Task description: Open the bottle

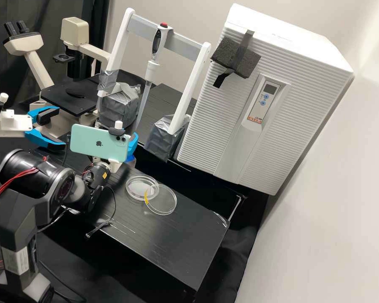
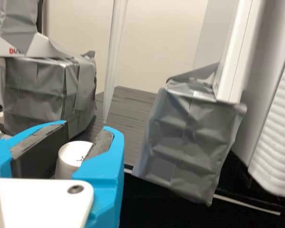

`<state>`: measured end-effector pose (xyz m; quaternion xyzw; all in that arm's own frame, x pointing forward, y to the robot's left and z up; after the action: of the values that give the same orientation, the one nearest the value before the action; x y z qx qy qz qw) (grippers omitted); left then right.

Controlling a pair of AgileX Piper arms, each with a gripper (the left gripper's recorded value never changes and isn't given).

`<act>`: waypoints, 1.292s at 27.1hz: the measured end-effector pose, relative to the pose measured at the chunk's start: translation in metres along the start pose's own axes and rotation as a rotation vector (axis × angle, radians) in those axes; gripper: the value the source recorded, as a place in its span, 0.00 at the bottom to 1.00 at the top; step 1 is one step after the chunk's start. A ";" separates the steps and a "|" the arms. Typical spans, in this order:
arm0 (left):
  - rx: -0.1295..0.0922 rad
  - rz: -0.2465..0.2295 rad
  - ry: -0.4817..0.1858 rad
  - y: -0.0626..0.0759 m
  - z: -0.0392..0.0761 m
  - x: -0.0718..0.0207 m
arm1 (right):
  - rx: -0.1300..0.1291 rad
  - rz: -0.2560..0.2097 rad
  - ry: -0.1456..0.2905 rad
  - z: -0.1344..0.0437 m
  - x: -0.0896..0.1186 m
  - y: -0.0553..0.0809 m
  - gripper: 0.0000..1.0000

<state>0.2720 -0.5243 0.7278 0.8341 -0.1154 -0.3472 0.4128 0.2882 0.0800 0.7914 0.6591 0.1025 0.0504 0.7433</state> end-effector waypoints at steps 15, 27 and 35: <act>-0.009 0.001 0.012 -0.001 -0.001 -0.0009 | 0.005 0.032 0.017 -0.006 -0.016 0.011 0.00; 0.004 0.024 -0.008 0.006 0.002 0.0064 | 0.055 -0.020 0.041 -0.003 -0.073 0.008 0.00; 0.007 0.032 -0.009 0.008 0.003 0.0092 | 0.044 -0.069 0.079 -0.005 -0.088 -0.004 0.00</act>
<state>0.2776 -0.5358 0.7286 0.8319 -0.1317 -0.3440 0.4150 0.2010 0.0656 0.7948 0.6688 0.1557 0.0485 0.7253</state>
